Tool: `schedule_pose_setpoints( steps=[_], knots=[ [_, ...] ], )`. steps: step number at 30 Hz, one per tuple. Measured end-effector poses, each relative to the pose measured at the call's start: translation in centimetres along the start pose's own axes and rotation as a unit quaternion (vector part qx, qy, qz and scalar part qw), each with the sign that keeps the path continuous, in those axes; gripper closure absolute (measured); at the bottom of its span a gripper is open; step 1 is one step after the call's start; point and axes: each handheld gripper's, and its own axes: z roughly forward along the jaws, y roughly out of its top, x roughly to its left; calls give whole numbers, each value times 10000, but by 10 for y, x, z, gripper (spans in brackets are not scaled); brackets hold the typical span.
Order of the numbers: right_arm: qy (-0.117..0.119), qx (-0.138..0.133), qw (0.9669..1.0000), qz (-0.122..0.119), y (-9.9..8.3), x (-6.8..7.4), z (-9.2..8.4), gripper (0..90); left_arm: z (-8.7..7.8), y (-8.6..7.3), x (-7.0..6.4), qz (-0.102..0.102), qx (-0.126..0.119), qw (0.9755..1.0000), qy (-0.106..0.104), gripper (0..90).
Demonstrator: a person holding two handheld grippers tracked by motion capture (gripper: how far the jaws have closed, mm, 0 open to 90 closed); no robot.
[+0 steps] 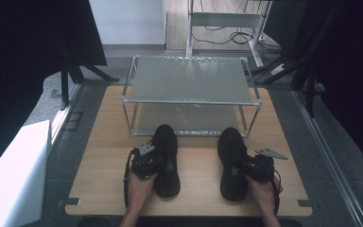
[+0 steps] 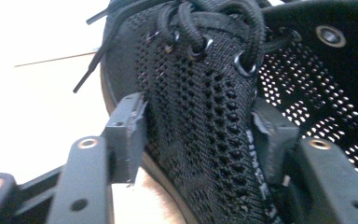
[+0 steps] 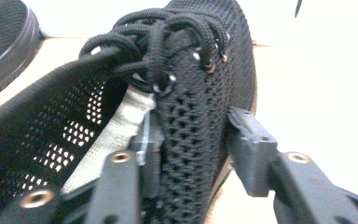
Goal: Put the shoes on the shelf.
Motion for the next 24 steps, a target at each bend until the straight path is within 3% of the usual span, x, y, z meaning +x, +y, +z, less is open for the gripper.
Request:
schedule_pose_setpoints(
  steps=[6, 7, 9, 13, 15, 18, 21, 24],
  knots=[
    [151, -56, 9996, 215, 1, -8, -3, 725, -3, 2, 5, 15, 50, 10000, -11, 571],
    [220, -91, 9991, 360, 0, -13, -4, 740, -4, 2, 7, -28, 17, 10000, -40, 644],
    [246, -103, 9987, 426, 0, -14, -4, 743, -6, 0, 10, -61, -103, 9999, -33, 689],
    [501, -202, 9954, 786, -1, -24, -5, 759, -11, -3, 14, -106, -208, 9997, -52, 766],
    [673, -257, 9918, 1052, -2, -31, -5, 764, -12, -4, 20, -218, -244, 9993, -178, 782],
    [753, -272, 9894, 1210, -3, -35, -5, 764, -13, -6, 27, -285, -319, 9984, -374, 783],
    [1036, -310, 9827, 1501, -5, -40, -3, 764, -13, -8, 35, -631, -407, 9944, -743, 787],
    [1323, -328, 9750, 1753, -5, -41, -3, 764, -12, -9, 40, -767, -477, 9894, -1135, 802]
  ],
)
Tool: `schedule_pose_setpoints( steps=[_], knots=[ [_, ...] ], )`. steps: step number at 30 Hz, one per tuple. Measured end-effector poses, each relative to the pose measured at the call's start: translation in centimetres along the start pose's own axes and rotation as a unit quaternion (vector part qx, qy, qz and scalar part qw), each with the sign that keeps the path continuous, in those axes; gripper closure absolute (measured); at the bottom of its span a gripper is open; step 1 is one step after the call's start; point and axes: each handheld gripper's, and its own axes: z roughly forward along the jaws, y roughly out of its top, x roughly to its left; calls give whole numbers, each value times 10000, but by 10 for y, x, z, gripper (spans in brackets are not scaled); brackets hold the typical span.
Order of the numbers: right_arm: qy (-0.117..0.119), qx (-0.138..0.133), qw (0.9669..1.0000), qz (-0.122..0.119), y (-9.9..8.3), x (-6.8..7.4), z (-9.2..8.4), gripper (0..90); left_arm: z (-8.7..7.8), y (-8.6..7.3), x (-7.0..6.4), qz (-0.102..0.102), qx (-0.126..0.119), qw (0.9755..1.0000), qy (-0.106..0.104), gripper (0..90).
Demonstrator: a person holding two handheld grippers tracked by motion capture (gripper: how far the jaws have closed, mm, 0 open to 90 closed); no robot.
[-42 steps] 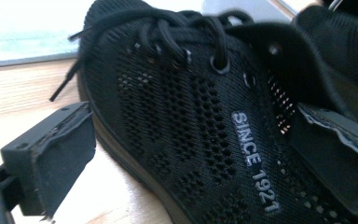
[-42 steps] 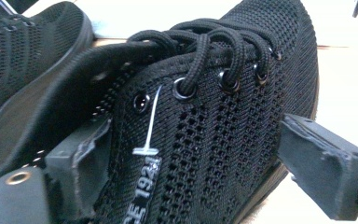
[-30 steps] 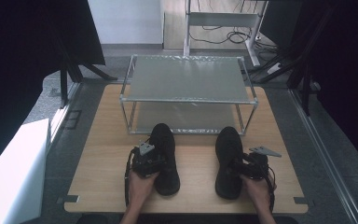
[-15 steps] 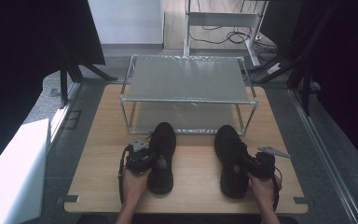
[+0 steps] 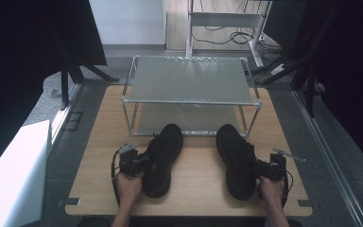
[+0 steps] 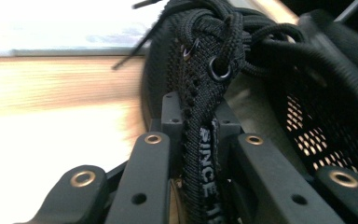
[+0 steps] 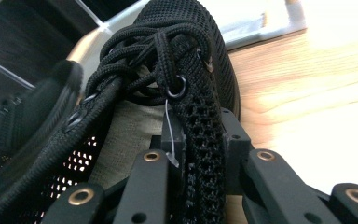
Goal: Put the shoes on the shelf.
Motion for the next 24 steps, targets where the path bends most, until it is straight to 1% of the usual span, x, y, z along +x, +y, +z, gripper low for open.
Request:
schedule_pose_setpoints(
  steps=[1, 2, 5, 7, 9, 10, 12, 14, 16, 19, 20, 23, 24],
  knots=[
    [97, -5, 9999, 48, 1, 0, 0, 764, 0, 0, 0, -4, -5, 10000, -87, 804],
    [156, -29, 9998, 75, 1, 2, -1, 764, 0, 0, -2, 23, -1, 9999, -97, 805],
    [332, -57, 9994, 125, 2, 5, -3, 764, 0, 0, -6, 70, 61, 10000, -19, 805],
    [414, -82, 9990, 148, 3, 8, -4, 764, -1, 0, -6, 5, 69, 9999, -82, 805],
    [509, -81, 9985, 198, 3, 9, -5, 764, -2, -1, -5, -117, 14, 9997, -193, 806],
    [554, -87, 9982, 226, 3, 9, -5, 764, -4, -2, -5, -217, -34, 9994, -257, 806],
    [696, -102, 9971, 297, 3, 11, -5, 765, -6, -2, -4, -332, -98, 9987, -372, 807],
    [807, -134, 9961, 333, 3, 13, -6, 765, -10, -1, -5, -435, -177, 9979, -439, 807],
    [906, -148, 9952, 341, 4, 16, -7, 766, -13, 0, -6, -489, -239, 9972, -505, 807],
    [1012, -177, 9941, 349, 5, 21, -7, 765, -19, 2, -9, -596, -352, 9955, -645, 806],
    [1105, -191, 9929, 385, 5, 24, -8, 765, -20, 3, -10, -647, -400, 9947, -691, 807],
    [1169, -227, 9922, 373, 4, 26, -8, 765, -23, 4, -13, -732, -448, 9931, -794, 806],
    [1198, -227, 9918, 390, 4, 27, -8, 765, -24, 5, -15, -731, -449, 9928, -830, 806]
  ],
)
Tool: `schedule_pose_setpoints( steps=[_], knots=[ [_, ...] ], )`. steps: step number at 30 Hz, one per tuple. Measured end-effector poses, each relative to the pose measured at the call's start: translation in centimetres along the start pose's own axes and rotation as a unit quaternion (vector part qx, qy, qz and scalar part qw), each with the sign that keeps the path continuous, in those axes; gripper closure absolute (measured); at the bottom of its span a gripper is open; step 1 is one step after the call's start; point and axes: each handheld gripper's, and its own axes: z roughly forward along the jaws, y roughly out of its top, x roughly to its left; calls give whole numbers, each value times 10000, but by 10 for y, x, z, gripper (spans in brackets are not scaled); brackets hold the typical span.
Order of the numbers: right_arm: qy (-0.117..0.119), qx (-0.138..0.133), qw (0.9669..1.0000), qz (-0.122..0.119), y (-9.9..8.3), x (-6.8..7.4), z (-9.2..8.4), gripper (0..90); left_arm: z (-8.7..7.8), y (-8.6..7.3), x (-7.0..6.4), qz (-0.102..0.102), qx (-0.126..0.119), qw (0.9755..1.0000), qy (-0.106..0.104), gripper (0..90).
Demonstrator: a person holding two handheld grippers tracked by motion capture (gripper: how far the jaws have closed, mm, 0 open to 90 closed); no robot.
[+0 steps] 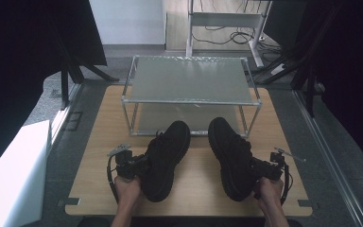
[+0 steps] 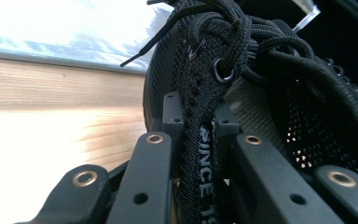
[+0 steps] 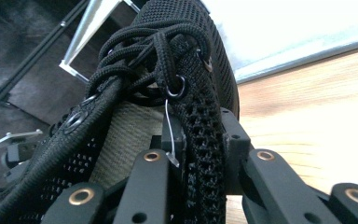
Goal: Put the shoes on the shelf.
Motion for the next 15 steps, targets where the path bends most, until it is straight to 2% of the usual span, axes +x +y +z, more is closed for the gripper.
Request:
schedule_pose_setpoints(
  steps=[3, 8, 12, 15],
  knots=[
    [65, -40, 10000, -17, 1, 4, -1, 765, -2, 2, -7, 31, -45, 10000, -54, 806],
    [188, -106, 9997, 89, 2, 9, -1, 764, -6, 5, -15, 48, -147, 9998, -147, 806],
    [242, -113, 9996, 81, 3, 14, -1, 764, -8, 8, -18, -90, -214, 9993, -296, 805],
    [365, -124, 9992, 96, 5, 18, -2, 764, -10, 10, -20, -171, -252, 9988, -371, 805]
  ],
)
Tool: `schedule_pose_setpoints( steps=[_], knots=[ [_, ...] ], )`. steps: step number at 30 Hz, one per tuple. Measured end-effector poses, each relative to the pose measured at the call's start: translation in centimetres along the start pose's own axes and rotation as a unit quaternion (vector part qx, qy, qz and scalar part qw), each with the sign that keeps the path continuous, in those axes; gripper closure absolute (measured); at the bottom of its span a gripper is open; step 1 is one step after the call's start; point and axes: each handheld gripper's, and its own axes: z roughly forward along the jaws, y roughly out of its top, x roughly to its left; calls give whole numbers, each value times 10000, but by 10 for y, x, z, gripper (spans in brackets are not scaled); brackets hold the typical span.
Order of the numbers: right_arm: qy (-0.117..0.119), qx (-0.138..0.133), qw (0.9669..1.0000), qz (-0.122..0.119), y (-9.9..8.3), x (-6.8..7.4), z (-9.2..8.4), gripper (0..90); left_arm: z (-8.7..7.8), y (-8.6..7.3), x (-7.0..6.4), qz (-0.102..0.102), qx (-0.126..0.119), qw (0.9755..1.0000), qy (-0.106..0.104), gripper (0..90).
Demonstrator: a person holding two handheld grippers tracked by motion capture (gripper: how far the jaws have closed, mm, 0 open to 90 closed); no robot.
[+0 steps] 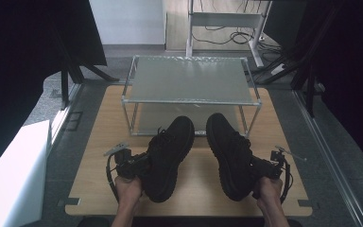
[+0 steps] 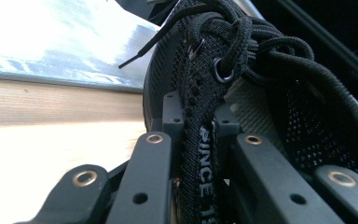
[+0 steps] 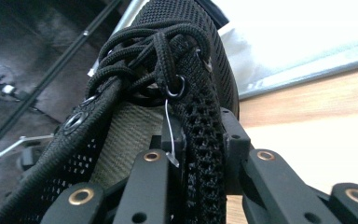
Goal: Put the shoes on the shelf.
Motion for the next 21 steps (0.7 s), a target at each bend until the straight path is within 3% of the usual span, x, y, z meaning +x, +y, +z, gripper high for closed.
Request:
schedule_pose_setpoints(
  steps=[5, 10, 16, 21],
  knots=[
    [256, -20, 9996, 88, 6, 10, 0, 763, -3, 4, -6, -43, -114, 9999, -78, 804],
    [331, -37, 9994, 43, 12, 20, 2, 763, -8, 12, -14, -100, -281, 9994, -198, 804],
    [570, -128, 9981, 173, 22, 29, 4, 762, -11, 23, -26, -58, -479, 9985, -272, 804],
    [616, -160, 9978, 192, 31, 39, 7, 762, -9, 32, -32, -107, -606, 9976, -318, 804]
  ],
)
